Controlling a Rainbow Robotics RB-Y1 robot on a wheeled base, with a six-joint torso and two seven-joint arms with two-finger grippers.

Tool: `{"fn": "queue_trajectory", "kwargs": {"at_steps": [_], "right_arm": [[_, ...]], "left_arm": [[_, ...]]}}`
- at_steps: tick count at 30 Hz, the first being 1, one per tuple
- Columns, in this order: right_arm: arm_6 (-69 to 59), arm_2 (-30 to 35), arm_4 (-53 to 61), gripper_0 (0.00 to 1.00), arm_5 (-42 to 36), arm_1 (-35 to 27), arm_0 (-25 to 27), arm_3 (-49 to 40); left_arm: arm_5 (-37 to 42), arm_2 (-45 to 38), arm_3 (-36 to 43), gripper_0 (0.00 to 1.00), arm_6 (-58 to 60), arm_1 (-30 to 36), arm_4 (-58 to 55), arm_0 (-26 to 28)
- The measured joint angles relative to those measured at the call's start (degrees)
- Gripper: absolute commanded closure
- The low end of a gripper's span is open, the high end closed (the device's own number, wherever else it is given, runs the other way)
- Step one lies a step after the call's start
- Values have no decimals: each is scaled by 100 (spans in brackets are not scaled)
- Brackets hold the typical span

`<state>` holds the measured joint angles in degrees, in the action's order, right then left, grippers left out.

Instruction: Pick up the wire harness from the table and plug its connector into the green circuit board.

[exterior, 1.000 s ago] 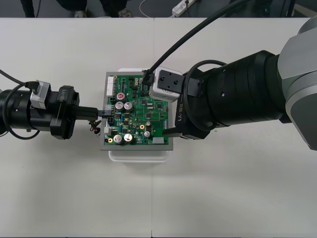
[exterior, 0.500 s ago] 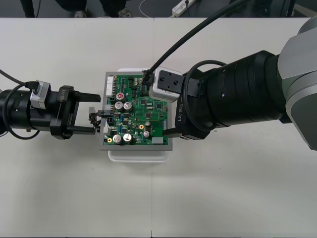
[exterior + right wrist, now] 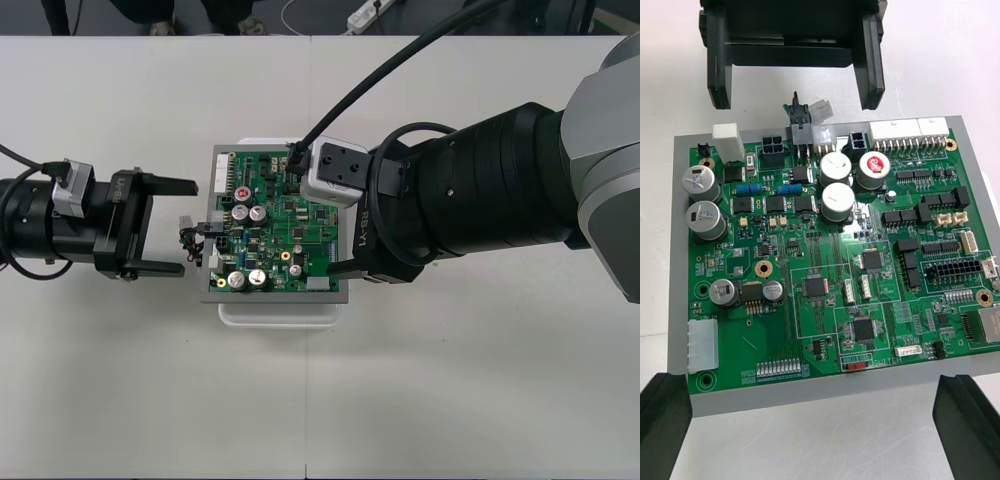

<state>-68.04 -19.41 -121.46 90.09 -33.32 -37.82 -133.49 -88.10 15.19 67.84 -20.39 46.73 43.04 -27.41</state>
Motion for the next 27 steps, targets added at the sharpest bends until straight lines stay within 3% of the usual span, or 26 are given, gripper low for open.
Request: {"fn": "queue_trajectory", "kwargs": {"at_steps": [10, 27], "right_arm": [[174, 106, 173, 6, 0, 0, 1, 0], [174, 183, 702, 6, 0, -211, 14, 63]], "left_arm": [[0, -175, 20, 9, 1, 213, 124, 82], [0, -843, 988, 10, 147, 663, 575, 684]]}}
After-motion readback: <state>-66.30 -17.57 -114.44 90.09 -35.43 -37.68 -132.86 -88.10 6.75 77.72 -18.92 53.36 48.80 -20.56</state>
